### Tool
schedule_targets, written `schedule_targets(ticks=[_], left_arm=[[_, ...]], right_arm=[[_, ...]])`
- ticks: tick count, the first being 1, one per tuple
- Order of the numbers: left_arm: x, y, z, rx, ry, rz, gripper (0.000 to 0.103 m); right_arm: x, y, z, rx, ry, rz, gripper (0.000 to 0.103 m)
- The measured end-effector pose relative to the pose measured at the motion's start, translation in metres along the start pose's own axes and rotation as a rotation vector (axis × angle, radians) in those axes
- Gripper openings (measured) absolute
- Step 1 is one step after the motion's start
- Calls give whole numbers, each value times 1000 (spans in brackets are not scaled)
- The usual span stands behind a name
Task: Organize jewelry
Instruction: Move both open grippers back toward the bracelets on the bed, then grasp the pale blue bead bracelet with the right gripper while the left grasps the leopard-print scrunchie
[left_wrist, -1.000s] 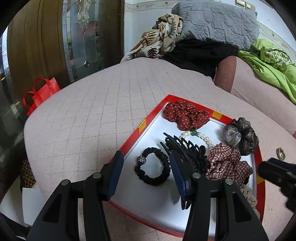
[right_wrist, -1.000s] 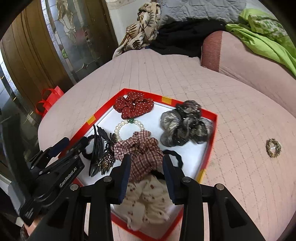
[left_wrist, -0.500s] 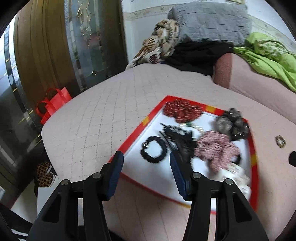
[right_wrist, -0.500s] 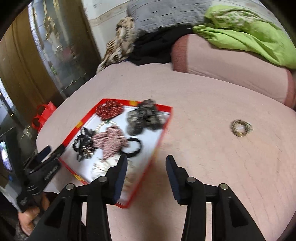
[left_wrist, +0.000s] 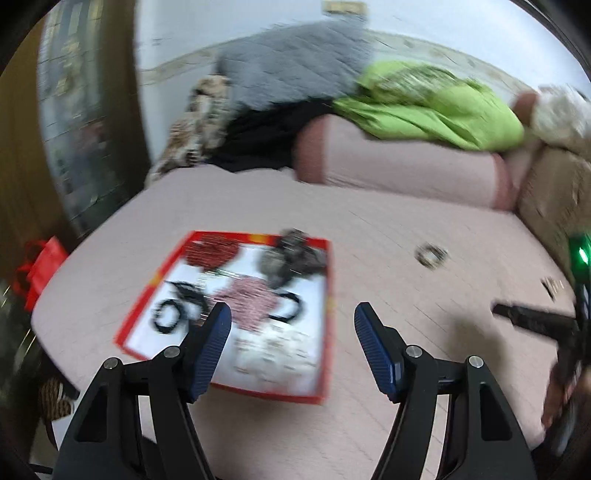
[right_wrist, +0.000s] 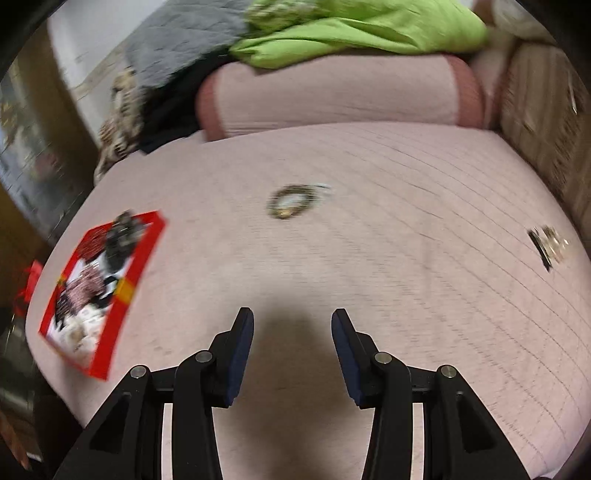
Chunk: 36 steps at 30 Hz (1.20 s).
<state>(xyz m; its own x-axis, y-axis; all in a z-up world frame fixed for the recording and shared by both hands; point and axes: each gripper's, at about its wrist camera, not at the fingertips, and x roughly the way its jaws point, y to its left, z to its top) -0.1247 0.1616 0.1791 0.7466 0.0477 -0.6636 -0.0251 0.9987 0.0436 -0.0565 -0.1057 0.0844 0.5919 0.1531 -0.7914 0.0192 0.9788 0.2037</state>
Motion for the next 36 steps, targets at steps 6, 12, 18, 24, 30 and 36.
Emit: schedule_targets(ticks=[6,12,18,24,30,36], left_arm=[[19,-41,-13,73,76,-92,68],[35,-53,-19,93,113,-102,68],[60,-52,-22,94,154,-114,68],[84,-52,-22,86,191,-135,68],[102,-56,-23,94,217,-147,68],[111,-60,-20,100,232,-143,68]], right_arm=[[27,-29,20,16,6,-30,37],[69,-34,63,32,11,2,37],[115,-27,106,-27,30,-37,37],[154,-28,123,-76,62,-104,37],[172,-23,132,-105,59,-102,37],[173,-8,125,-182,56,-200,16]])
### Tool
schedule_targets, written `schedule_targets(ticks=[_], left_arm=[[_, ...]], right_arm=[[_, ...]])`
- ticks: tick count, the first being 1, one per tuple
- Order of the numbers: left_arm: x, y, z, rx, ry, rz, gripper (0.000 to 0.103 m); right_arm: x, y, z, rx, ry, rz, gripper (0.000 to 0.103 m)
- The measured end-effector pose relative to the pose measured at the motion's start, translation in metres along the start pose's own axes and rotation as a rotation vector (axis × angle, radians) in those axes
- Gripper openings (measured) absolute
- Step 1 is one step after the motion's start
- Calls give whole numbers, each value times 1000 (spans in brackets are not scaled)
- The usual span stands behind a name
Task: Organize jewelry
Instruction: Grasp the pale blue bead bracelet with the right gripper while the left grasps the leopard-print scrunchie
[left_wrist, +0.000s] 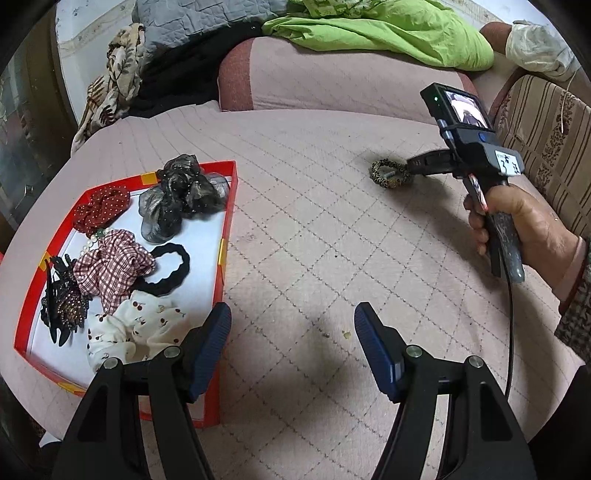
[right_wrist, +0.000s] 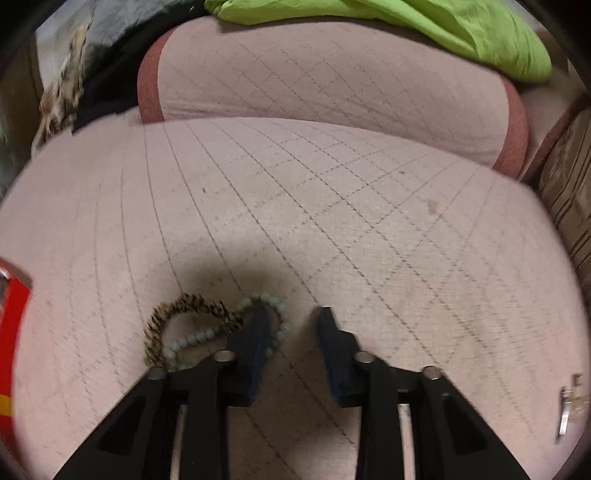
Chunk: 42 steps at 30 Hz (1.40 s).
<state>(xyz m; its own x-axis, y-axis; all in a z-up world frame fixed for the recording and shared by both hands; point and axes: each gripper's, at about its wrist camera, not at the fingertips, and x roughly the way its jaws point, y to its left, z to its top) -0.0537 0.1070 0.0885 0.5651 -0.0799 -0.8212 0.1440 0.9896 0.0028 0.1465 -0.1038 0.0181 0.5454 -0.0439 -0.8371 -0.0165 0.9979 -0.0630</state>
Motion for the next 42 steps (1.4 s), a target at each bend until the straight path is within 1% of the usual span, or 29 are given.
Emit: schedule_targets(ticks=[2,3,5,6,10,13,14,17,21,24,27,31,33,35,37,39,40,41,42], left_arm=[[-1,-1,4,-2,0,-5,68],[-2,-1,7,-4,-1,-11,68],[-1,-3,14,-5,-1,-24,68],[0,-4,18,-6,-1,-34,68],[11,-16,39,-10,1,-79,68],[29,-29,59,2,8,-105,68],[35,-33,66,8,11,-110,68],[63,-46,91,20,32,-108,68],[98,-55,119,6,92,-126,68],[118,-64,136,-3,109,-144,68],[139,-77,151,18,122,-149,68],[158,-97,158,82,134,-135,68],[168,-105,158,113,150,-133,65],[177,-109,157,111,175,-147,60],[179,-112,155,121,161,-132,59],[179,-119,152,153,147,-99,51],[177,-121,151,165,140,-94,36],[175,-124,150,177,139,-97,17],[172,-127,148,192,146,-104,7]], right_arm=[[-3,-3,-5,-7,6,-30,8],[-5,-8,-8,-6,9,-49,6],[-12,-23,-20,14,20,-101,6],[-15,-32,-26,30,26,-109,6],[-45,-75,-72,107,55,-138,6],[-69,-90,-103,154,64,-102,6],[-77,-93,-114,172,56,-79,6],[-84,-98,-129,207,20,-30,6],[-81,-97,-132,222,-22,-1,7],[-80,-105,-135,249,-36,49,7],[-77,-109,-134,270,-45,90,7],[-77,-107,-132,262,-47,106,7],[-75,-107,-131,259,-48,110,7],[-74,-107,-132,260,-49,121,7],[-73,-109,-133,274,-50,137,7],[-70,-112,-132,289,-54,157,7],[-69,-112,-130,291,-56,162,7],[-69,-112,-130,288,-58,164,7],[-69,-111,-129,283,-62,164,7]])
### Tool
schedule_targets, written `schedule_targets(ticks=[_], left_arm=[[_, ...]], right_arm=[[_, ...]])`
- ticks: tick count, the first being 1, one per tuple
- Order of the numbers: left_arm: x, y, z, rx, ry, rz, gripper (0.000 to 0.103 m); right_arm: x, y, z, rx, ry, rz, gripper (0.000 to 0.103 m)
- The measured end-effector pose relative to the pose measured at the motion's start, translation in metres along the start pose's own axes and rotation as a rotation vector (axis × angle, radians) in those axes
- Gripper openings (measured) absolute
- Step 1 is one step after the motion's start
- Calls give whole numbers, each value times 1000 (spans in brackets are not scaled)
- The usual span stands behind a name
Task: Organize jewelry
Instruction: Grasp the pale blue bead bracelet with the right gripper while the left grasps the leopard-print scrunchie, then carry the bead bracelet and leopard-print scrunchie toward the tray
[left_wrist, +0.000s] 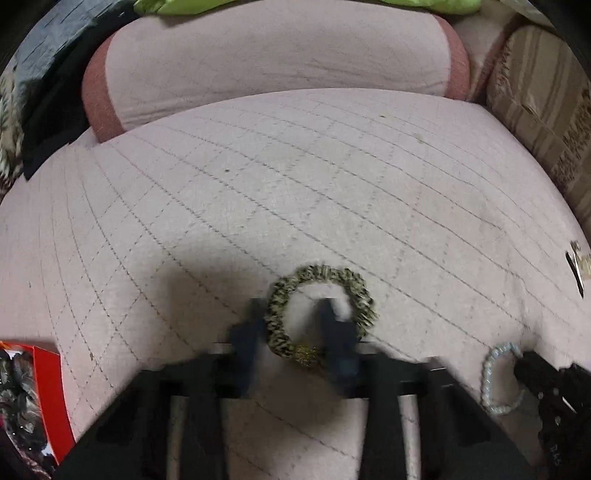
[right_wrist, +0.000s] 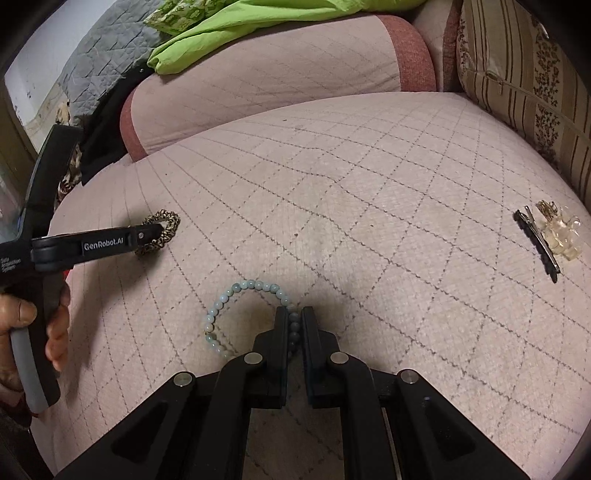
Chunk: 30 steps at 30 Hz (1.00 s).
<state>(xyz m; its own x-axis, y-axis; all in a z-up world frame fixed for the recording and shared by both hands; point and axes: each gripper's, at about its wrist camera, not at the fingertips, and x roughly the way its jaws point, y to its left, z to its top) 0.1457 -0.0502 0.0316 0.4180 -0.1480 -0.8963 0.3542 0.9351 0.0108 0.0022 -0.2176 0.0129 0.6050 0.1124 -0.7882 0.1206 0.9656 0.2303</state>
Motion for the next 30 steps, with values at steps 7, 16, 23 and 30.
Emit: schedule_targets(ticks=[7,16,23,30], left_arm=[[-32,-6,-25,11,-8,-45,5],[-94,19,-74,-135,-48,-116,5],[-140,33,-109,-169,-105,-61,5],[-169,47,-139,-197,-129,-6,5]], right_arm=[[-7,3,1,39,-34,78,6],[-36,14,-4,96,-90,158,6],[-74,39,-9,69,-146,162,6],[-102,59,-25,86,-145,193,6]])
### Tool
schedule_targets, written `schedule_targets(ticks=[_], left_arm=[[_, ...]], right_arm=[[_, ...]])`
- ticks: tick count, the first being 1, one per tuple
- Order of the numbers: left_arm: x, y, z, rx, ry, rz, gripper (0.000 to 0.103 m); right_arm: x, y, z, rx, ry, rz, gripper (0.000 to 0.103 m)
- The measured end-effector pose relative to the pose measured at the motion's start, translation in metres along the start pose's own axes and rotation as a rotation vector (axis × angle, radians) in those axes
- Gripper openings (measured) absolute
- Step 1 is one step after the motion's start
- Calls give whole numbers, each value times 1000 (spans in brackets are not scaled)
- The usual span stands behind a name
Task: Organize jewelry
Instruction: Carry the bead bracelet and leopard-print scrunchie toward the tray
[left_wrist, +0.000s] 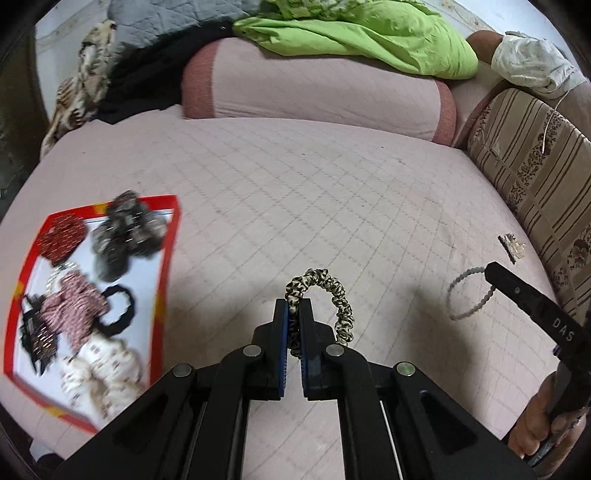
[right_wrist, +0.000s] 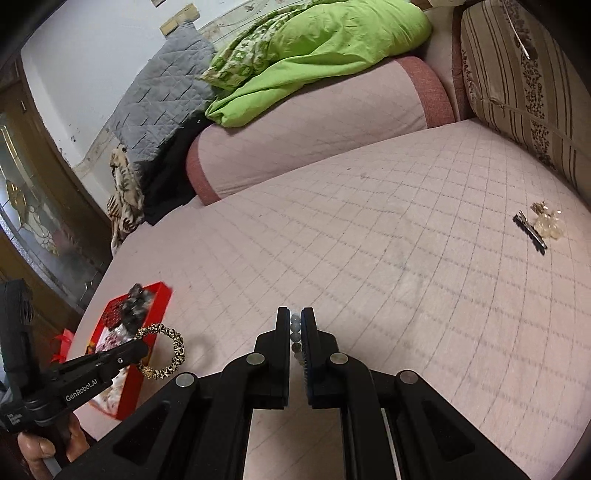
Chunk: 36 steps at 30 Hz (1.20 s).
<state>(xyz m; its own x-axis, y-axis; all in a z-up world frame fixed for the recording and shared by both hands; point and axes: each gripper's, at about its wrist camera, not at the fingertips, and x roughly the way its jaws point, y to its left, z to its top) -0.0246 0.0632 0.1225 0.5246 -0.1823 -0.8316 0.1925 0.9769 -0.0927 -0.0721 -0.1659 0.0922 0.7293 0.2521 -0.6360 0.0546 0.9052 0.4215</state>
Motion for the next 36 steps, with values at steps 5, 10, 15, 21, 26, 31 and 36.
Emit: schedule_targets(ticks=[5,10,15,21,26,31,36], left_arm=[[-24,10,-15,0,-39,52,5],[-49,19,-25,-2,-92,104,5],[-72,26,-30,-3,-149,127,5],[-90,38,-34,-27,-177,139,5],[-96,48,-37,-45,-185,155,5],[-99,57,-39,-63,-191,164,5],[-101,63,-40,-71,-198,180,5]], right_arm=[[-14,21,-13,-34,17,-3,6],[-29,44,-22,-86,17,-7,6],[-41,66,-27,-129,16,-2,6],[-49,88,-36,-173,22,12,6],[-50,103,-45,-208,34,13,6],[-50,115,-53,-238,47,11,6],[-48,123,-56,-255,59,11,6]])
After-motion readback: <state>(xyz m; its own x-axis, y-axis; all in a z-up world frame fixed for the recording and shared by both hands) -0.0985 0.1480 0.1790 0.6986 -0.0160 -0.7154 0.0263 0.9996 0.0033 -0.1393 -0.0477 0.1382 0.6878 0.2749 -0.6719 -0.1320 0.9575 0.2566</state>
